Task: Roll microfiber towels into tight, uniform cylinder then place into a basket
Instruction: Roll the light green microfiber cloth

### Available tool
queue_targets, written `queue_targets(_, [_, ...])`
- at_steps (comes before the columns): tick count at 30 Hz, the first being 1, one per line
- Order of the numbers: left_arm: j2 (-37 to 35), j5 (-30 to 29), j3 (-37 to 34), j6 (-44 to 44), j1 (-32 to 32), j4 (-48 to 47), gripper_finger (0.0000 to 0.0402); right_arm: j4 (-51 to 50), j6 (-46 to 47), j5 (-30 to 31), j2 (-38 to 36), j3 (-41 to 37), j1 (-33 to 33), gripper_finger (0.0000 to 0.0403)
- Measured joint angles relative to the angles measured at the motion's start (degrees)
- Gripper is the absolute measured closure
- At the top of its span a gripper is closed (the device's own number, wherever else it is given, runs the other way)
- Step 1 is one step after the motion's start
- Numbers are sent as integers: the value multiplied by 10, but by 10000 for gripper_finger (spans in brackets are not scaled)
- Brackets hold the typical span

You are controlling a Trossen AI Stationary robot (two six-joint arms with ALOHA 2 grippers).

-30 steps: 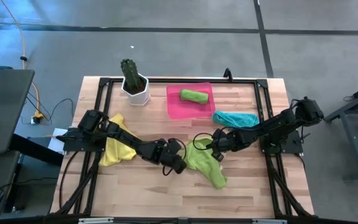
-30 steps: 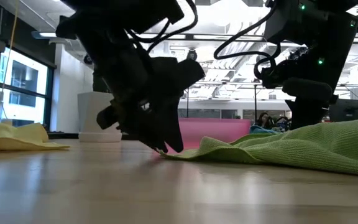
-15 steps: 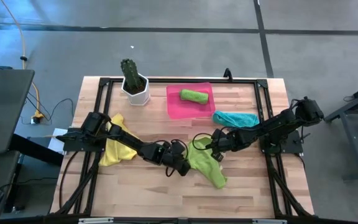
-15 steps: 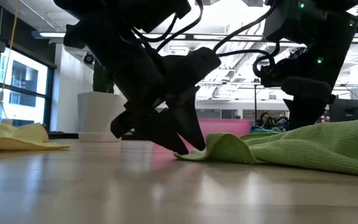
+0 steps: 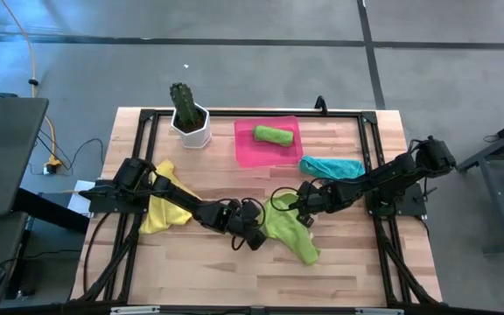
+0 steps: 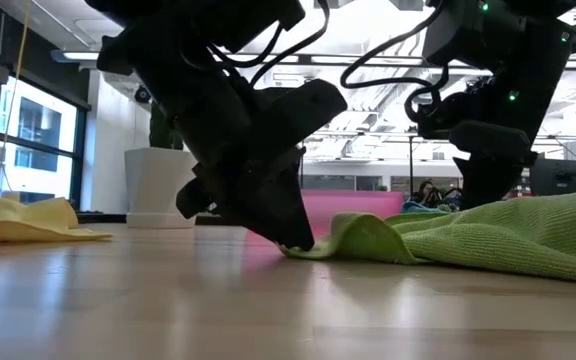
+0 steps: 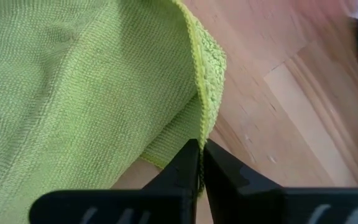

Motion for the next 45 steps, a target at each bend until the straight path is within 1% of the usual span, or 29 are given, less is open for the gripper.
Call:
queue_targets(7, [0,-5,0,1,-1,-5,397,5,0,0,0,0,0,389])
queue_targets(10, [-5,-4,-1,24,-1,-4,398,5,0,0,0,0,0,389])
queue_targets(12, [-15,6,-2,39,-1,-10,400,5,-4,0,0,0,0,389])
queue_targets(16, [-43,23,-4,83,-4,-32,401,18,-52,10,0,0,0,400])
queue_targets(21, [-96,10,-3,125,-2,-105,401,24,-88,39,-22,0,0,402])
queue_targets(27, [-176,-32,-2,193,-1,-207,401,36,-140,64,-94,0,0,402])
queue_targets(30, [-222,-71,-2,260,2,-233,401,64,-212,64,-136,0,0,402])
queue_targets(34, [-292,-115,-2,381,1,-240,401,134,-347,60,-190,1,0,403])
queue_targets(37, [-348,-137,-1,449,-2,-225,402,193,-420,48,-230,1,2,403])
queue_targets(39, [-388,-138,-2,477,-4,-228,402,233,-453,37,-256,1,3,403])
queue_targets(40, [-403,-138,-2,485,-5,-215,402,247,-466,29,-269,1,3,403])
queue_targets(41, [-419,-137,0,493,-8,-202,402,269,-475,17,-280,1,3,403])
queue_targets(43, [-454,-134,-3,510,-14,-207,402,292,-487,-17,-301,1,2,403])
queue_targets(45, [-480,-131,0,530,-19,-183,402,306,-504,-52,-317,1,0,403])
